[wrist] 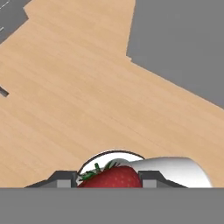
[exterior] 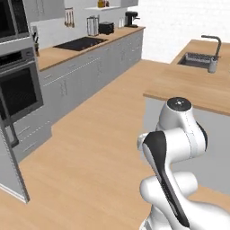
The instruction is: Take the strawberry from the fridge and place it on top of the pancake, located on the dining counter.
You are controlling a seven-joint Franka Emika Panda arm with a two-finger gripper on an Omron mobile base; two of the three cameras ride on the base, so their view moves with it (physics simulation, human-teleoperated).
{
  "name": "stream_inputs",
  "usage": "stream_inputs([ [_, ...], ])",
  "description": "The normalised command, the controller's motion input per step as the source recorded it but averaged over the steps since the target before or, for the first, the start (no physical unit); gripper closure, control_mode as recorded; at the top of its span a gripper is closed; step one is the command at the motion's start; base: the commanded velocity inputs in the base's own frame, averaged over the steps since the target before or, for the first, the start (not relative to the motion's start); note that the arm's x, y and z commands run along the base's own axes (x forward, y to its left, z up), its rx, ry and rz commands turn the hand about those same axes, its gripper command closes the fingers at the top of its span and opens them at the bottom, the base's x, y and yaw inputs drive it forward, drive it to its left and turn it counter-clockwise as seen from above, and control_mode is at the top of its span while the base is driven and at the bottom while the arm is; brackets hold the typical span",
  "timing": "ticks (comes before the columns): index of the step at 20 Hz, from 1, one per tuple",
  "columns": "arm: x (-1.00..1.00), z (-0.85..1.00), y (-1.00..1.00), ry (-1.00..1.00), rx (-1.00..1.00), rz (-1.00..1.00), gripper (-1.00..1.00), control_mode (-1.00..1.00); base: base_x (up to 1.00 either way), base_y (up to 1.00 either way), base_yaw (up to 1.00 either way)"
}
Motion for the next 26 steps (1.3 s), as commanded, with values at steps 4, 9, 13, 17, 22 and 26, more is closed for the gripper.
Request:
stream_inputs([
  [4,0.0,0.0,0.0,0.0,0.0,0.0,1.0,1.0,-0.82,-1.0,-0.27],
  [9,0.0,0.0,0.0,0.0,0.0,0.0,1.0,1.0,-0.71,-1.0,-0.22],
  [13,0.0,0.0,0.0,0.0,0.0,0.0,1.0,1.0,-0.69,-1.0,-0.16],
  [17,0.0,0.0,0.0,0.0,0.0,0.0,1.0,1.0,-0.61,-1.0,-0.18],
  [22,0.0,0.0,0.0,0.0,0.0,0.0,1.0,1.0,-0.41,-1.0,-0.14],
  [26,0.0,0.0,0.0,0.0,0.0,0.0,1.0,1.0,0.0,-1.0,0.0],
])
